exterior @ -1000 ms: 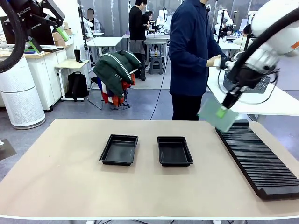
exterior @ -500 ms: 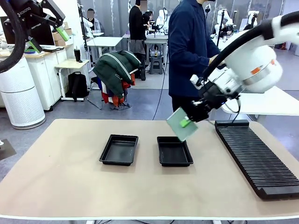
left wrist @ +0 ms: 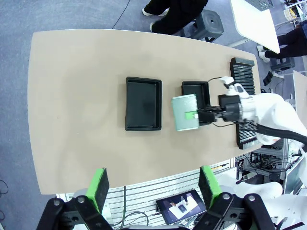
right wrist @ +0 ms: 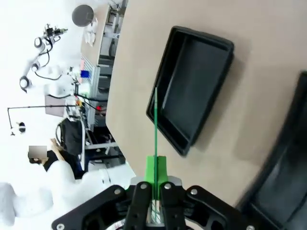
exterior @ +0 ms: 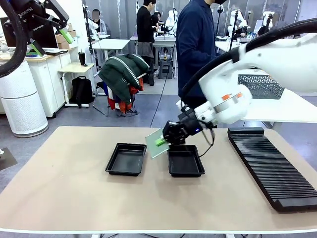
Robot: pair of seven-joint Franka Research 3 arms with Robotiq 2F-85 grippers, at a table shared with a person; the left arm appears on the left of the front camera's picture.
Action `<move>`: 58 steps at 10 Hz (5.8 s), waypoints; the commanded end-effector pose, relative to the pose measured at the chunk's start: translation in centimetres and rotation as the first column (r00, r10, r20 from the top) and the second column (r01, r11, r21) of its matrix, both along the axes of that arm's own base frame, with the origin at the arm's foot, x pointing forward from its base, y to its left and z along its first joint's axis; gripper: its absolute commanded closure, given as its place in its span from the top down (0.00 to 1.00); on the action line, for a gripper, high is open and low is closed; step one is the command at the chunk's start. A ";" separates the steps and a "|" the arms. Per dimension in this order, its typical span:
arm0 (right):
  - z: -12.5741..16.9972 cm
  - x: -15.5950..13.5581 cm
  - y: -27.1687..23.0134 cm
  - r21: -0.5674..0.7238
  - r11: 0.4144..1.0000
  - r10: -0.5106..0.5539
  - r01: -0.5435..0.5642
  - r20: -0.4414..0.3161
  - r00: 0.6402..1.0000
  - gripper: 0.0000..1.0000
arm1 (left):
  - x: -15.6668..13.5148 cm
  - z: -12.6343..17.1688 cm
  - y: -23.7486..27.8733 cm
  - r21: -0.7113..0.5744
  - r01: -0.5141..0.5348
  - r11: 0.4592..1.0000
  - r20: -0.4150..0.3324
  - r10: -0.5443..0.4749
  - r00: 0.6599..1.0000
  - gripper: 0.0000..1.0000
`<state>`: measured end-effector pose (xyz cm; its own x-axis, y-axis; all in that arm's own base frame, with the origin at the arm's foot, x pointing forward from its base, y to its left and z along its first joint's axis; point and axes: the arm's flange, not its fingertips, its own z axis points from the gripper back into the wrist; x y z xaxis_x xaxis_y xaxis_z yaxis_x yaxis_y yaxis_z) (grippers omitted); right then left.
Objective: Inspect and transfer BCBs to ESD trays.
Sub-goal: Pick up the Blank PCB from the PCB Rack and place it in the left ESD tray.
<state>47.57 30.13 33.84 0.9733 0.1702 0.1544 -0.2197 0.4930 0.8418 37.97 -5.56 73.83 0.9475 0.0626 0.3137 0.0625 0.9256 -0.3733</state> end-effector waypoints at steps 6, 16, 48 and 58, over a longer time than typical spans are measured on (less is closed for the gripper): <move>-5.3 1.4 11.2 -0.010 0.978 -0.207 0.207 -0.056 0.977 0.02 | -0.1 -0.1 0.1 -0.001 -0.002 1.000 -0.001 0.002 1.000 1.00; -7.9 1.2 12.3 -0.090 0.950 -0.308 0.298 -0.150 0.939 0.02 | -0.1 -0.1 0.1 -0.001 -0.002 1.000 -0.001 0.002 1.000 1.00; 8.6 -0.1 13.9 -0.819 0.512 -0.297 0.259 0.115 0.948 1.00 | -0.1 -0.1 0.1 -0.001 -0.002 1.000 -0.001 0.002 1.000 1.00; 8.6 0.4 14.1 -0.810 0.533 -0.287 0.245 0.100 0.953 1.00 | -0.1 -0.1 0.1 -0.001 -0.002 1.000 -0.001 0.002 1.000 1.00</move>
<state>48.04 44.29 42.52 0.9970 -0.0633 0.0443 0.0600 0.9955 0.0728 37.97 -5.57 73.83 0.9475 0.0624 0.3137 0.0626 0.9256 -0.3732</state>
